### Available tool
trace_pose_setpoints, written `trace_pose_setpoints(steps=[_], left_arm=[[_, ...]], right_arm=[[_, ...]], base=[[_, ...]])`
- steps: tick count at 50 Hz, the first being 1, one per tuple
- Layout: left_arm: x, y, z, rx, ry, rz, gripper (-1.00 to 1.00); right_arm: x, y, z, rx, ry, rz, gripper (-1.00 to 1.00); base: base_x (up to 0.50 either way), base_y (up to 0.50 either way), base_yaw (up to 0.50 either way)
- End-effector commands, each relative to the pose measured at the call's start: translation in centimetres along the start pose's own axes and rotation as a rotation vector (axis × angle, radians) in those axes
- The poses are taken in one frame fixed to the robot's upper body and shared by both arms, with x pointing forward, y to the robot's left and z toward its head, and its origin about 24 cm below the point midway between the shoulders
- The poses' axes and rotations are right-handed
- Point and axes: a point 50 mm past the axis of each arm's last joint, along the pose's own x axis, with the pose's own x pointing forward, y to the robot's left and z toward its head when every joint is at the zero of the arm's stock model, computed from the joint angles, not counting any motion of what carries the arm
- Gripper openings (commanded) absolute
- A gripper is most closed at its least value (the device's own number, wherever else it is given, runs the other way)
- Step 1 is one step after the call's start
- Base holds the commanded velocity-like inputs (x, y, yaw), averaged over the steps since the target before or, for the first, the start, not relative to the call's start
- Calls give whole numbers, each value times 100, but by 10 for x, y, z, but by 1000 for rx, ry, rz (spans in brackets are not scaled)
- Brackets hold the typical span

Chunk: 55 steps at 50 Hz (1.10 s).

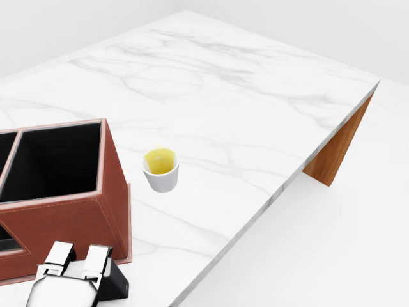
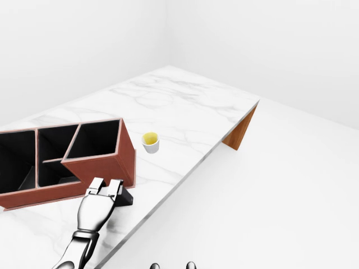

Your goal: Pick up the book and place it in the right compartment of the caddy.

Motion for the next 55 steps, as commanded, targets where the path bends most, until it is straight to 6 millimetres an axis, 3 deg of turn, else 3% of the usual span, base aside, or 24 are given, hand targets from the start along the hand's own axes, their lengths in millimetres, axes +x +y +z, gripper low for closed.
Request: trace_pose_setpoints(steps=[1, 11, 17, 30, 55], left_arm=[[-22, -33, -10, 92, 46, -176, -100], [-18, -40, -7, 101, 29, -202, -100], [-11, -33, -6, 108, 11, -163, -100], [-8, 18, -16, 97, 40, 55, -100], [-19, 75, -36, 134, 177, 275, -100]], right_arm=[[0, 0, 0, 0, -1, 1, 100], [0, 0, 0, 0, 0, -1, 100], [0, 0, 0, 0, 0, 1, 100], [0, 0, 0, 0, 1, -2, 100], [0, -2, -1, 1, 4, -8, 100]], base=[[0, 0, 0], [0, 0, 0], [0, 0, 0], [0, 0, 0], [0, 0, 0]])
